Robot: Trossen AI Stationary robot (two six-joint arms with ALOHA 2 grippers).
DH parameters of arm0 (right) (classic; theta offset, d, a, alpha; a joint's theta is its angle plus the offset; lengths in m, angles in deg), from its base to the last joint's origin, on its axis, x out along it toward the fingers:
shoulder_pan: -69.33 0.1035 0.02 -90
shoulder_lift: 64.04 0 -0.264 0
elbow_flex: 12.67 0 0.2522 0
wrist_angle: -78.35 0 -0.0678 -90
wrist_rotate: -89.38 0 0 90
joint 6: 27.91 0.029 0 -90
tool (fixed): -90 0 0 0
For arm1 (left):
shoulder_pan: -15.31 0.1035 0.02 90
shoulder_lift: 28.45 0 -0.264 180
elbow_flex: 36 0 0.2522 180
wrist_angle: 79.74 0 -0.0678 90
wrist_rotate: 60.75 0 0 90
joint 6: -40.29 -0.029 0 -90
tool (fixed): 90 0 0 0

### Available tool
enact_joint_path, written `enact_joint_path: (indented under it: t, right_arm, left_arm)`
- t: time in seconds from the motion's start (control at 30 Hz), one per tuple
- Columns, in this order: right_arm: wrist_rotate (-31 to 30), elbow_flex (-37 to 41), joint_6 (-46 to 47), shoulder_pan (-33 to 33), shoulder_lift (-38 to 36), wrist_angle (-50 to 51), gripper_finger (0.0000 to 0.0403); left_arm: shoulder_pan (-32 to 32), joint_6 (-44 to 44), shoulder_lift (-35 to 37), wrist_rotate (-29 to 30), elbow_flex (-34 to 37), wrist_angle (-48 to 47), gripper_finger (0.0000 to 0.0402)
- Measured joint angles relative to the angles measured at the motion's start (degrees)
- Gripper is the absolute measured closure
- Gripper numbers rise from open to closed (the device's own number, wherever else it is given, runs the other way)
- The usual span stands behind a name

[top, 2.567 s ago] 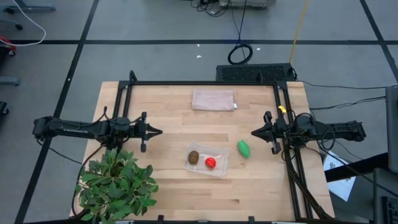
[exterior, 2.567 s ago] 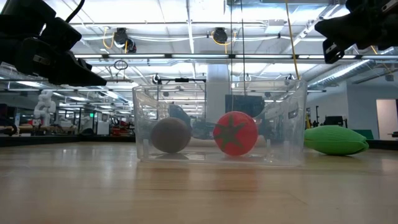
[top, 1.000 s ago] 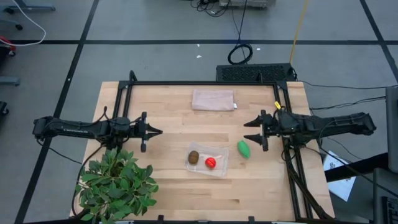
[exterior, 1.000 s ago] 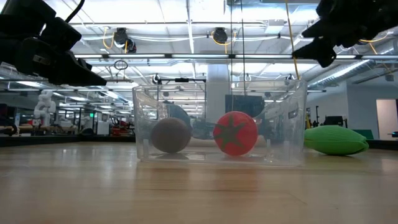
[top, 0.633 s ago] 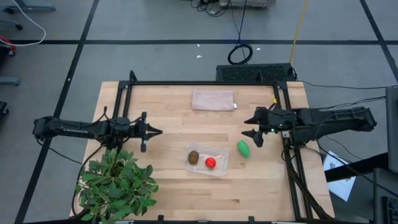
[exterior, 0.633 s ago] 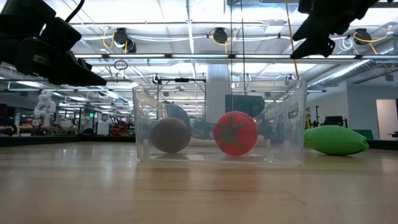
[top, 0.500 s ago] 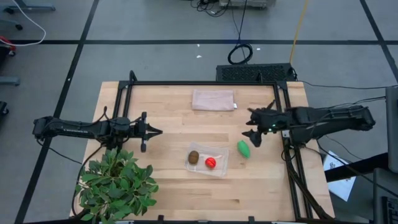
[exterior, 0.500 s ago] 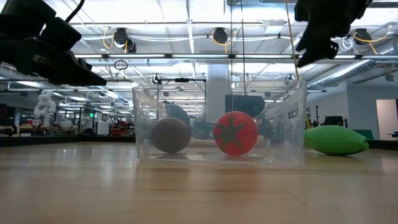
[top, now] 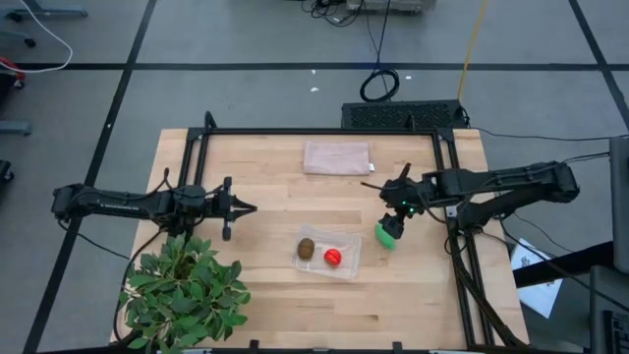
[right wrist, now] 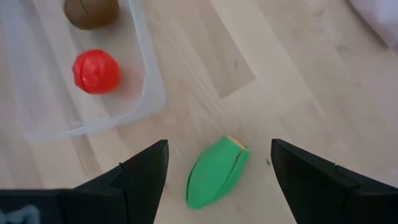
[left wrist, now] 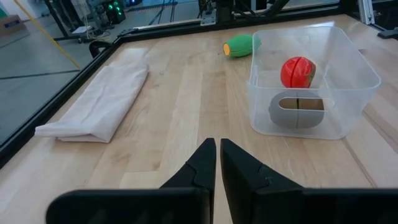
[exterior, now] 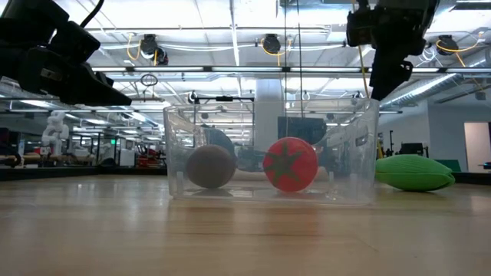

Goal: Pick and placing Produce into tupperware
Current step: Put the green corn into the transparent bin

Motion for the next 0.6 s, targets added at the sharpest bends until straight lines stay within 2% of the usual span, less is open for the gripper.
enact_joint_path:
  t: [0.6]
  right_arm:
    - [-1.19, -1.19, -3.44, -1.26, 1.12, 2.25, 0.0128]
  left_arm:
    - [0.0, 0.0, 0.0, 0.0, 0.02, 1.4, 0.0373]
